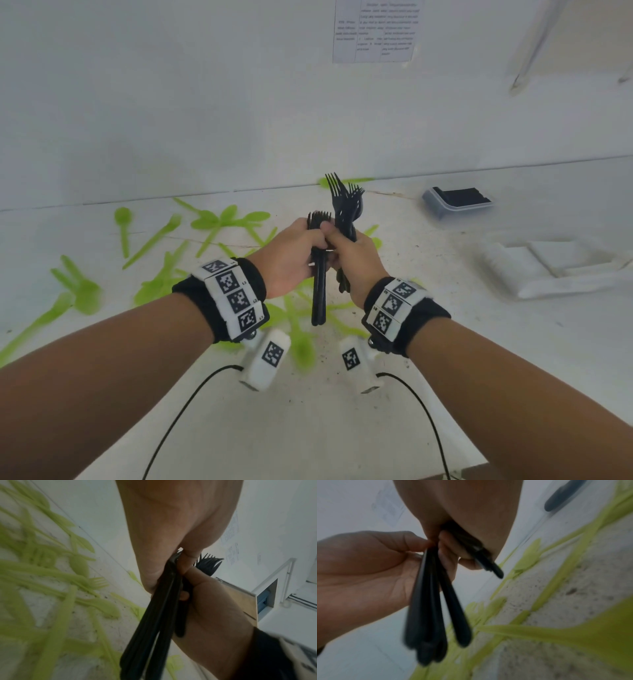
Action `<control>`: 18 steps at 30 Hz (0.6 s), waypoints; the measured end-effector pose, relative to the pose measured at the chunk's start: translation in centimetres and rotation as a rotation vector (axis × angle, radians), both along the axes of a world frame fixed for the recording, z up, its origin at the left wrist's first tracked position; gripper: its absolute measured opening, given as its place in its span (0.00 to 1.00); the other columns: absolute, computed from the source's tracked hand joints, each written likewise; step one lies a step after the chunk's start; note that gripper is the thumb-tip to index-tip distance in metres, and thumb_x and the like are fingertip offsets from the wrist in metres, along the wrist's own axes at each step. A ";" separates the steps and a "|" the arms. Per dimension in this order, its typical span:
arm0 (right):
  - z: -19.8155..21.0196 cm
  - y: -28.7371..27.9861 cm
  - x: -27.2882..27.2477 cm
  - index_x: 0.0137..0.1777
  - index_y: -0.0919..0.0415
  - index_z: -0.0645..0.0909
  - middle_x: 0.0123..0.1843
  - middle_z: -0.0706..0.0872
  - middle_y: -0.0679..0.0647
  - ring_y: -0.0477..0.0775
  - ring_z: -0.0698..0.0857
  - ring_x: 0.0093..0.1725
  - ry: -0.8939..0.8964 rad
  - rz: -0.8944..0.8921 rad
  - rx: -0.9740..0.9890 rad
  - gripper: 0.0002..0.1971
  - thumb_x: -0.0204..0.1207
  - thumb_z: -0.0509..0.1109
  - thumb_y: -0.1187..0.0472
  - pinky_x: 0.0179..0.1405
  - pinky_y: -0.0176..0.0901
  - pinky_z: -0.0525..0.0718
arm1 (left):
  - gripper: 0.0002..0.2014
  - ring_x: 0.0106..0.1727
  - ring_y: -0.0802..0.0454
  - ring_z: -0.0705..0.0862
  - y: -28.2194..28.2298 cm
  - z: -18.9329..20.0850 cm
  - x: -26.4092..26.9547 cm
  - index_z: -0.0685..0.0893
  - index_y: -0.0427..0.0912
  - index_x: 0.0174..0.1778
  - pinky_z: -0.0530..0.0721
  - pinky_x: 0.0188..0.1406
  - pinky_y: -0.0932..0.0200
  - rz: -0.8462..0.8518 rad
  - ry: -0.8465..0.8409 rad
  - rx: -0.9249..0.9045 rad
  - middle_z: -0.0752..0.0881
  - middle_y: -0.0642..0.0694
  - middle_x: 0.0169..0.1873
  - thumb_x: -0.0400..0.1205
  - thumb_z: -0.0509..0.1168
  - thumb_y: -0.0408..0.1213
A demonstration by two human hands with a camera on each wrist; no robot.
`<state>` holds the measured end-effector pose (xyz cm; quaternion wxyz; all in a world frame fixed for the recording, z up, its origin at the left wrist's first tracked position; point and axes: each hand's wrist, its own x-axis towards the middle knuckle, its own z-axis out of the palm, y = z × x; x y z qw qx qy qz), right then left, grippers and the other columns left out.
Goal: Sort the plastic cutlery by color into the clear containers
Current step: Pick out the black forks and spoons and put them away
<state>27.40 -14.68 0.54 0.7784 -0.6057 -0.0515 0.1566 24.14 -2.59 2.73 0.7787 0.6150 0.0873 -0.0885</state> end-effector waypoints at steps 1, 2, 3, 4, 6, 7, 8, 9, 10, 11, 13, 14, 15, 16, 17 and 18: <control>0.0 0.1 -0.1 0.61 0.63 0.88 0.36 0.88 0.50 0.41 0.83 0.26 0.002 0.030 -0.017 0.10 0.85 0.68 0.67 0.26 0.31 0.80 | 0.17 0.37 0.46 0.84 0.1 -0.1 -0.1 0.81 0.37 0.61 0.82 0.35 0.57 -0.006 -0.006 0.005 0.84 0.38 0.52 0.79 0.58 0.23; 0.0 0.2 -0.2 0.62 0.62 0.88 0.35 0.86 0.50 0.41 0.80 0.24 0.003 0.058 -0.027 0.12 0.84 0.66 0.69 0.24 0.30 0.77 | 0.16 0.34 0.47 0.81 0.2 -0.1 -0.2 0.82 0.40 0.57 0.80 0.34 0.58 0.011 0.002 -0.001 0.84 0.39 0.50 0.79 0.56 0.22; 0.0 0.4 -0.3 0.64 0.61 0.88 0.36 0.85 0.50 0.42 0.78 0.23 0.003 0.078 -0.033 0.14 0.84 0.66 0.70 0.25 0.30 0.76 | 0.16 0.32 0.49 0.78 0.3 -0.1 -0.3 0.81 0.41 0.54 0.78 0.32 0.58 0.043 0.014 -0.021 0.84 0.40 0.48 0.80 0.54 0.21; 0.1 0.6 -0.3 0.66 0.58 0.87 0.37 0.85 0.50 0.43 0.76 0.23 0.002 0.087 -0.030 0.15 0.84 0.66 0.69 0.25 0.32 0.76 | 0.16 0.30 0.50 0.75 0.3 -0.1 -0.3 0.80 0.42 0.53 0.76 0.31 0.59 0.083 0.024 -0.036 0.84 0.41 0.45 0.80 0.52 0.22; 0.2 0.7 -0.3 0.69 0.50 0.83 0.39 0.83 0.47 0.44 0.69 0.22 0.017 0.059 -0.015 0.15 0.86 0.67 0.65 0.27 0.37 0.74 | 0.13 0.28 0.52 0.71 0.6 -0.3 0.0 0.77 0.42 0.55 0.72 0.29 0.59 0.176 0.023 -0.021 0.79 0.44 0.40 0.82 0.53 0.24; 0.3 0.6 -0.2 0.69 0.49 0.79 0.39 0.80 0.47 0.45 0.66 0.22 0.037 0.027 -0.009 0.14 0.86 0.67 0.63 0.29 0.41 0.73 | 0.11 0.28 0.53 0.71 0.8 -0.4 0.1 0.76 0.41 0.56 0.71 0.30 0.58 0.219 0.020 0.003 0.77 0.45 0.38 0.83 0.54 0.25; 0.3 0.4 -0.1 0.69 0.51 0.74 0.40 0.76 0.49 0.47 0.64 0.22 0.057 -0.004 -0.011 0.15 0.86 0.67 0.63 0.30 0.44 0.73 | 0.09 0.28 0.53 0.70 1.1 -0.5 0.2 0.75 0.41 0.56 0.70 0.31 0.58 0.255 0.022 0.017 0.75 0.45 0.37 0.84 0.55 0.27; 0.3 0.1 0.1 0.68 0.51 0.69 0.40 0.72 0.51 0.48 0.63 0.22 0.072 -0.023 -0.028 0.16 0.85 0.66 0.64 0.30 0.46 0.74 | 0.07 0.29 0.53 0.70 1.5 -0.6 0.3 0.74 0.41 0.57 0.70 0.32 0.58 0.278 0.026 0.017 0.74 0.46 0.37 0.84 0.57 0.29; 0.3 -0.2 0.2 0.65 0.51 0.67 0.40 0.70 0.53 0.49 0.63 0.22 0.079 -0.019 -0.052 0.16 0.84 0.64 0.66 0.31 0.47 0.74 | 0.06 0.30 0.53 0.70 1.8 -0.7 0.3 0.73 0.42 0.57 0.71 0.33 0.58 0.288 0.035 0.005 0.74 0.47 0.38 0.85 0.59 0.32; 0.2 -0.4 0.1 0.63 0.51 0.66 0.41 0.69 0.54 0.49 0.63 0.23 0.075 0.005 -0.076 0.15 0.83 0.63 0.68 0.30 0.48 0.74 | 0.07 0.31 0.53 0.71 2.0 -0.8 0.3 0.71 0.42 0.58 0.72 0.34 0.58 0.290 0.042 -0.009 0.73 0.47 0.38 0.85 0.61 0.34; 0.0 -0.5 -0.2 0.59 0.54 0.69 0.41 0.71 0.53 0.49 0.63 0.23 0.062 0.103 -0.087 0.11 0.84 0.63 0.69 0.29 0.48 0.73 | 0.10 0.32 0.53 0.72 2.1 -1.2 0.5 0.71 0.42 0.59 0.73 0.35 0.58 0.298 0.040 -0.015 0.74 0.47 0.39 0.85 0.62 0.34; -0.1 -0.4 -0.6 0.58 0.55 0.72 0.40 0.74 0.51 0.49 0.63 0.24 0.075 0.163 -0.069 0.08 0.86 0.65 0.68 0.29 0.46 0.72 | 0.10 0.33 0.52 0.72 1.9 -1.3 0.5 0.71 0.41 0.60 0.73 0.35 0.58 0.297 0.028 -0.011 0.75 0.47 0.39 0.84 0.62 0.33; -0.1 -0.2 -0.9 0.58 0.56 0.75 0.37 0.77 0.49 0.48 0.63 0.24 0.097 0.218 -0.036 0.05 0.87 0.66 0.65 0.29 0.45 0.72 | 0.12 0.32 0.51 0.72 1.8 -1.3 0.5 0.72 0.41 0.60 0.74 0.35 0.57 0.288 0.014 -0.015 0.76 0.46 0.38 0.82 0.62 0.33; -0.3 -0.1 -1.2 0.58 0.57 0.77 0.35 0.78 0.48 0.48 0.62 0.25 0.117 0.261 -0.002 0.03 0.88 0.67 0.62 0.29 0.43 0.73 | 0.13 0.32 0.50 0.73 1.7 -1.4 0.5 0.71 0.41 0.60 0.75 0.35 0.55 0.271 0.004 -0.033 0.76 0.46 0.37 0.81 0.63 0.35; -0.4 -0.1 -1.3 0.57 0.58 0.78 0.34 0.77 0.48 0.47 0.62 0.25 0.128 0.288 0.021 0.03 0.88 0.67 0.60 0.30 0.41 0.73 | 0.16 0.32 0.48 0.74 1.5 -1.2 0.4 0.71 0.41 0.60 0.75 0.36 0.52 0.260 0.005 -0.062 0.76 0.45 0.36 0.79 0.65 0.37; -0.5 -0.1 -1.4 0.56 0.59 0.79 0.33 0.75 0.49 0.47 0.63 0.25 0.135 0.300 0.026 0.06 0.89 0.67 0.57 0.30 0.40 0.74 | 0.18 0.31 0.47 0.74 1.5 -1.1 0.5 0.71 0.41 0.60 0.76 0.37 0.50 0.257 0.015 -0.092 0.75 0.45 0.36 0.78 0.66 0.41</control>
